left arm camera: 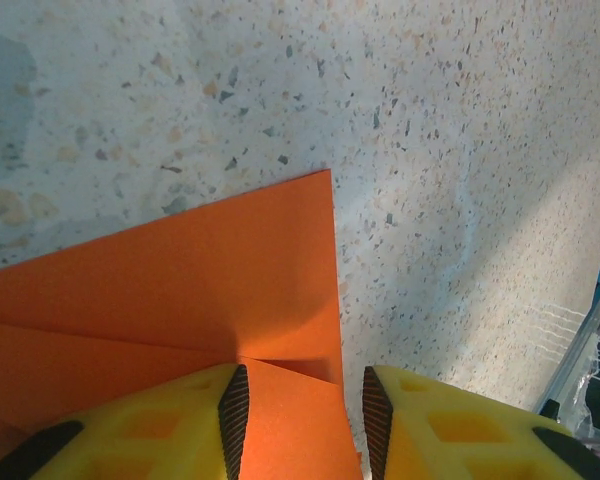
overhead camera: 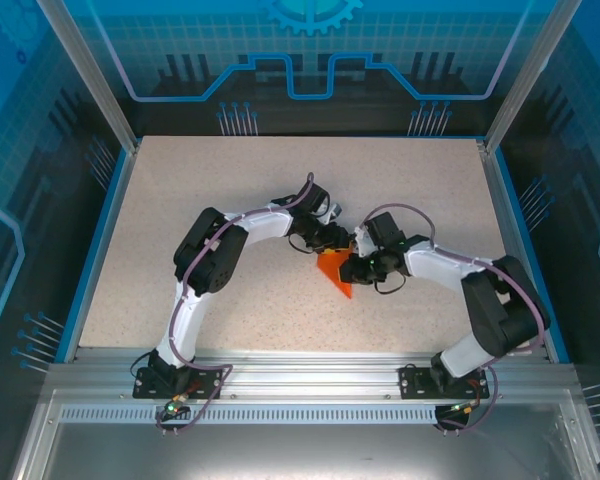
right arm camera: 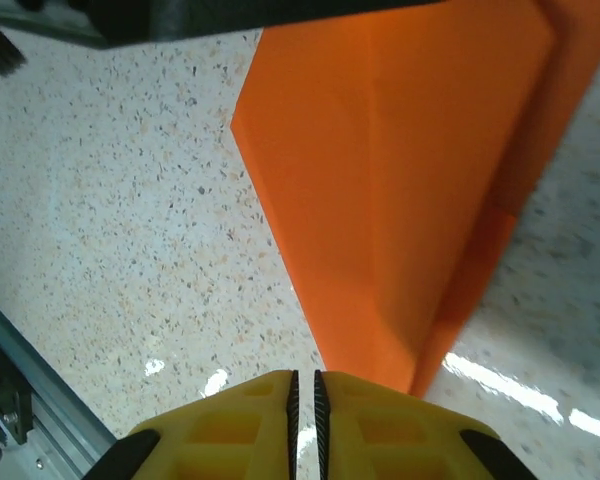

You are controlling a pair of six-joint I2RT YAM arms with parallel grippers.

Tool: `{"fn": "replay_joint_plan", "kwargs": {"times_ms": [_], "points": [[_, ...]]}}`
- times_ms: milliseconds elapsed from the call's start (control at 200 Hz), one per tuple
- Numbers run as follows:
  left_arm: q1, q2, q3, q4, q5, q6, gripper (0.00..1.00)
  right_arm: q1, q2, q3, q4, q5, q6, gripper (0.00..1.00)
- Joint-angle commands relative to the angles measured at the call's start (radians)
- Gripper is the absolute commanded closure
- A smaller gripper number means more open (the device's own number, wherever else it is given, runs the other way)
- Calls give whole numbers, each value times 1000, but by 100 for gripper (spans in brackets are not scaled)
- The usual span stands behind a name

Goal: Fold a paper plane with a square sheet of paper (fold left side to right side)
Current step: Fourth fold the wing at the center of the table.

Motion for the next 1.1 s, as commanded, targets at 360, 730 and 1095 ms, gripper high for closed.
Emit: {"fn": "replay_joint_plan", "kwargs": {"times_ms": [360,730,1095], "points": [[-1,26,3,4,-10,-6,60,14,173,125,-37,87,-27,85],[3,36,9,-21,-44,-10,60,42,140,31,-144,66,-47,85],[12,39,5,-24,-54,-15,60,68,79,-55,-226,78,-63,86]]}}
